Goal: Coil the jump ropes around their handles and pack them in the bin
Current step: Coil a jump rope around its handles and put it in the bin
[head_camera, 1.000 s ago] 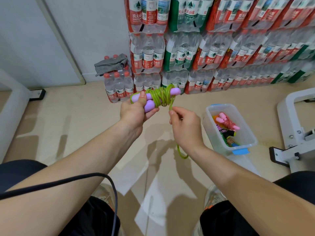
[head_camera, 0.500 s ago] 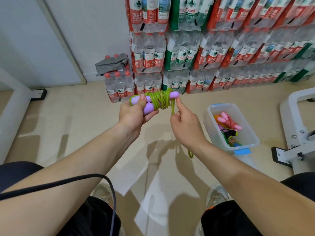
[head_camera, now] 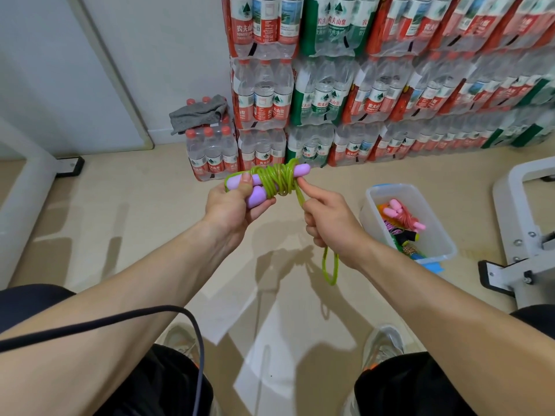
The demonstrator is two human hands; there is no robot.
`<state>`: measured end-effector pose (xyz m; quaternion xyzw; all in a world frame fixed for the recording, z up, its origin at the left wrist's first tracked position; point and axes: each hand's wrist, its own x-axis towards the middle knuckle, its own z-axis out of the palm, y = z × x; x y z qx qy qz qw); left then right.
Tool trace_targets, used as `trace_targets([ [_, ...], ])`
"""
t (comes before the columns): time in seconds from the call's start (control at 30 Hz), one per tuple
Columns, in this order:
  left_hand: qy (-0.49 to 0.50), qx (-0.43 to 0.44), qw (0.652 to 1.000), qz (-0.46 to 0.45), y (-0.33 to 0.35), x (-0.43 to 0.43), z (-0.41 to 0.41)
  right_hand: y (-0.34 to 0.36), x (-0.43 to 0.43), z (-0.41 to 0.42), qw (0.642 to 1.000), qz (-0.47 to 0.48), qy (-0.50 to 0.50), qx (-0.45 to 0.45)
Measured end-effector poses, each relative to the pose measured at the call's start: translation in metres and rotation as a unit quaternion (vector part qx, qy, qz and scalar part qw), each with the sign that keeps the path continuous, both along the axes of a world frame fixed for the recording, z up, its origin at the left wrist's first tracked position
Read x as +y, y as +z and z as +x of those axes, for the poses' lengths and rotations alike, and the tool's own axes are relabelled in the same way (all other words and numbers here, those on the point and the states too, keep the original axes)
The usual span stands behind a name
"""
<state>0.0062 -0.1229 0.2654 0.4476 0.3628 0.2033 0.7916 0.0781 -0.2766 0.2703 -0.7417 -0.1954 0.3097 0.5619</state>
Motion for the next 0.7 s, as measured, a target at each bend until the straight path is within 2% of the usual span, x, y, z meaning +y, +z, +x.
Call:
trace_targets([
  [0.03, 0.0, 0.003, 1.0, 0.015, -0.002, 0.0, 0.0, 0.0, 0.0, -0.001, 1.0, -0.015, 0.005, -0.018],
  [0.1, -0.001, 0.014, 0.997, 0.07, -0.008, 0.0, 0.001, -0.002, 0.001, -0.002, 0.988, -0.084, 0.018, -0.129],
  [0.17, 0.0, 0.027, 0.991, 0.128, -0.016, -0.004, 0.003, -0.006, 0.004, -0.007, 0.951, -0.167, 0.029, -0.259],
  [0.2, 0.004, 0.033, 0.988, 0.148, -0.021, -0.006, 0.005, -0.007, 0.006, -0.012, 0.935, -0.197, 0.029, -0.292],
  [0.3, 0.024, 0.051, 0.974, 0.22, -0.026, -0.01, 0.006, -0.006, 0.01, -0.027, 0.907, -0.257, 0.038, -0.331],
  [0.37, 0.027, 0.068, 0.958, 0.278, -0.026, -0.009, 0.006, -0.005, 0.009, -0.031, 0.902, -0.255, 0.042, -0.346],
  [0.43, 0.013, 0.076, 0.949, 0.306, -0.026, -0.012, 0.003, 0.001, 0.009, -0.03, 0.925, -0.234, 0.056, -0.295],
  [0.5, -0.01, 0.079, 0.945, 0.316, -0.028, -0.014, 0.002, 0.007, 0.009, -0.022, 0.979, -0.174, 0.044, -0.094],
  [0.57, -0.031, 0.076, 0.944, 0.32, -0.029, -0.014, 0.001, 0.014, 0.007, -0.01, 0.989, -0.119, 0.033, 0.087],
  [0.63, -0.052, 0.047, 0.956, 0.286, -0.026, -0.013, 0.0, 0.02, 0.001, 0.003, 0.983, -0.079, 0.051, 0.157],
  [0.7, -0.075, 0.022, 0.965, 0.249, -0.021, -0.012, -0.001, 0.021, -0.004, 0.012, 0.981, -0.039, 0.095, 0.166],
])
